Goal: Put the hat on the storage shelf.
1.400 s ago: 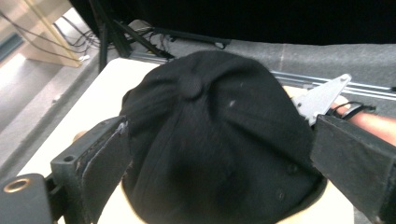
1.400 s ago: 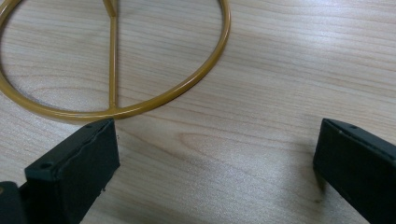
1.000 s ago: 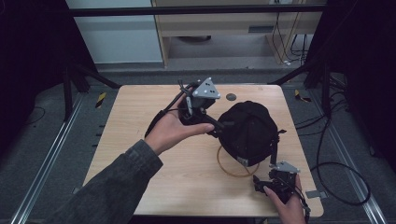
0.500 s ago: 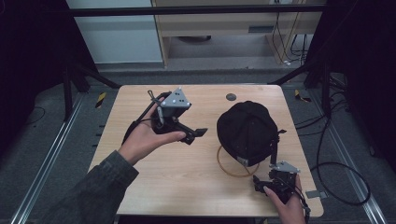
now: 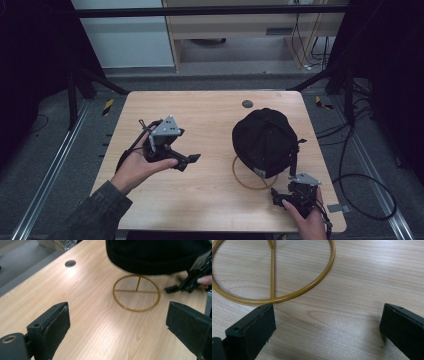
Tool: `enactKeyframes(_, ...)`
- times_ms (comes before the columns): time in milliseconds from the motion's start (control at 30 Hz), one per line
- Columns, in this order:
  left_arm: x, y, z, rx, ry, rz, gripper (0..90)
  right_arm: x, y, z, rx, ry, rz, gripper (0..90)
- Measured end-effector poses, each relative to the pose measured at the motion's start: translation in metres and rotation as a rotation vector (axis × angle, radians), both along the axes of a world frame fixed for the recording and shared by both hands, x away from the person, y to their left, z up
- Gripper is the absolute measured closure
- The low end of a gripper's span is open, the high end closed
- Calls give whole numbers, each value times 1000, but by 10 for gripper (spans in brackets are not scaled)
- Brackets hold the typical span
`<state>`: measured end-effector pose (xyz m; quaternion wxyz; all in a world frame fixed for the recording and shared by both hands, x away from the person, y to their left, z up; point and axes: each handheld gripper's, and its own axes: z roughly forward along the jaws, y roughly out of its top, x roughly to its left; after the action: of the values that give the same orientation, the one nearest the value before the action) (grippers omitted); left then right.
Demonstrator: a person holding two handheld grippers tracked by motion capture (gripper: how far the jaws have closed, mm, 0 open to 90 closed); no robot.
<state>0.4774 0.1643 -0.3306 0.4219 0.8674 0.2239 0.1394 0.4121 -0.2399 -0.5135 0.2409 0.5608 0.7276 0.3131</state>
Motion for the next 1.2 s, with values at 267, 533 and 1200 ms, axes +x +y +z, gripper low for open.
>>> enactKeyframes(267,0,17,-30,20,38,35,53,0,0,0,2,1,-1,4)
enactKeyframes(533,-1,27,-61,63,68,55,53,0,0,0,2,1,-1,4)
enactKeyframes(1200,-3,62,-126,120,150,124,54,0,0,0,2,0,-1,4)
